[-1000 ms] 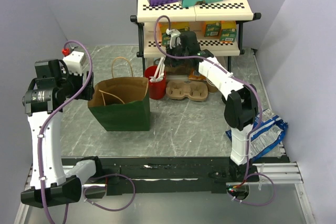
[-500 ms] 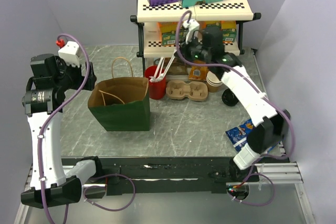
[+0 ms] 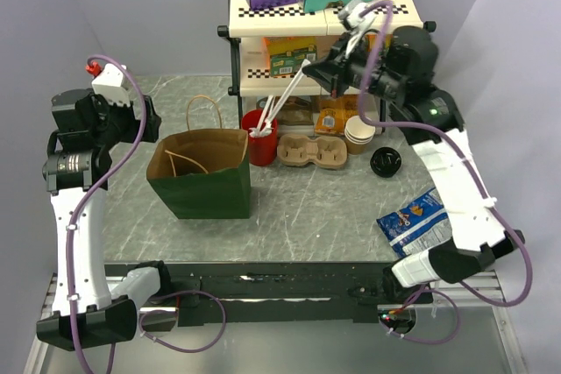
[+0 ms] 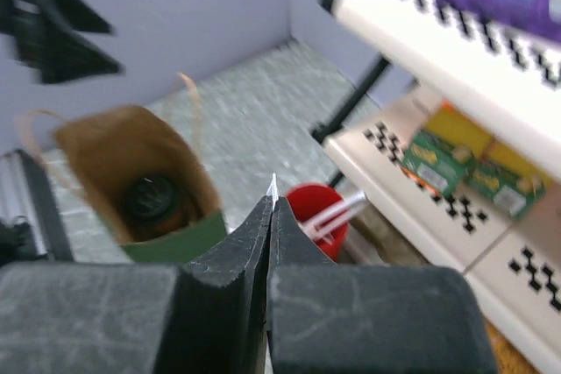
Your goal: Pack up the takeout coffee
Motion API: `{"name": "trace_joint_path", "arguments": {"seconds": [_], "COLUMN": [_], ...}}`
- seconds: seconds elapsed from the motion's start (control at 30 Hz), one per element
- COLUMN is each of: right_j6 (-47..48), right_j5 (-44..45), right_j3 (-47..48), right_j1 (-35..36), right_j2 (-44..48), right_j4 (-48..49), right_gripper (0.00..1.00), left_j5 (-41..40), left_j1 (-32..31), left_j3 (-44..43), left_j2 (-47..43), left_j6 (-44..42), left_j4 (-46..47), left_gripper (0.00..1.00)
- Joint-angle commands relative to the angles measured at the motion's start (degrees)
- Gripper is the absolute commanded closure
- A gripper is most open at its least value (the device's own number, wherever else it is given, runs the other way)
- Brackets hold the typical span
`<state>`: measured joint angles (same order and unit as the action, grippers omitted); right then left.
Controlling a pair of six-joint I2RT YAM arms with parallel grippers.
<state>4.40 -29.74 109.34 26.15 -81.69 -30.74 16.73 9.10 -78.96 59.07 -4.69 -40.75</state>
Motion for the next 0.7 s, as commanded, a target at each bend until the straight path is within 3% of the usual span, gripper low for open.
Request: {"name": "trace_joint_path", "arguments": {"seconds": [0.0, 0.23, 0.47, 0.67], "right_j6": [-3.0, -10.7, -7.9, -5.0], "right_j5": [-7.0, -18.5, -14.7, -11.2], "right_j3": [6.0, 11.6, 2.6, 3.4], "right_j1": [0.7, 2.3, 8.2, 11.8], "right_j2": [2.7, 0.9, 0.0, -5.8], "right_j4": [-1.6, -0.5, 5.2, 6.7], "right_gripper": [1.00, 1.00, 1.00, 1.00], "left_j5": [0.9, 0.8, 1.5, 0.6], "left_j1": [0.6, 0.8, 1.7, 1.9], "left_j3": [-0.8, -0.8, -0.4, -0.7], "left_j2": [-1.1, -1.9, -2.9, -4.0], "left_j6": [2.0, 2.0, 2.6, 2.1], "left_j4": [3.2, 3.0, 3.3, 2.5], "left_gripper": [0.10, 0.10, 0.10, 0.09]}}
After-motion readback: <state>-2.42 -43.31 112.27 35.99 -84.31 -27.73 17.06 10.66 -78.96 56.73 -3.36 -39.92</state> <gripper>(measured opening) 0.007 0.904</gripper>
